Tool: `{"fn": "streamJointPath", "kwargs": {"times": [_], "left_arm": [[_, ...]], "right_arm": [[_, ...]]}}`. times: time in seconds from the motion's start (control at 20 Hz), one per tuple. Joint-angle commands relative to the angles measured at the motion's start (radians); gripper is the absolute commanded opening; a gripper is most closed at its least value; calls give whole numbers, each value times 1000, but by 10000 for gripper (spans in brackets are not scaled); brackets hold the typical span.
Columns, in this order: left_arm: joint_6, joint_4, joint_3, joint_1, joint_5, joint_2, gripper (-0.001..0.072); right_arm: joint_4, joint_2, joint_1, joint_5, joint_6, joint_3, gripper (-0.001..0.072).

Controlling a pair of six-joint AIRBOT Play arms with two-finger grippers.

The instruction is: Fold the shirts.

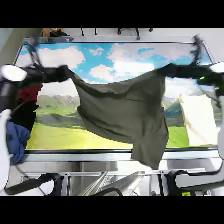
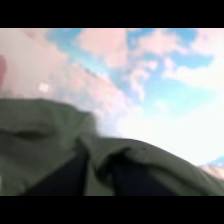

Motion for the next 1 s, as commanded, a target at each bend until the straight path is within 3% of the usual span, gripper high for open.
{"fn": "streamJointPath", "kwargs": {"times": [0.0,0.05,0.15,0.3,0.5,0.75,0.8,0.85,0.95], "left_arm": [[-27,85,50,-3,34,-201,433],[-31,65,100,23,-7,-230,691],[-32,68,207,90,-115,-259,692],[-13,71,288,196,-318,-260,691],[53,66,116,280,-534,-259,690],[164,-5,-204,203,-392,-259,688],[194,-53,-241,178,-352,-259,603],[211,-71,-267,155,-320,-259,580],[220,-72,-313,126,-285,-259,580]], "right_arm": [[-56,-146,24,-82,-8,3,400],[-56,-140,11,-75,-8,13,400],[-58,-93,-31,-47,-8,21,399],[-145,10,-157,109,36,12,353],[-285,153,-297,272,111,-207,353],[-374,311,-372,159,140,-555,376],[-375,314,-378,155,141,-587,411],[-382,312,-384,156,151,-611,471],[-404,306,-384,155,166,-644,478]]}}
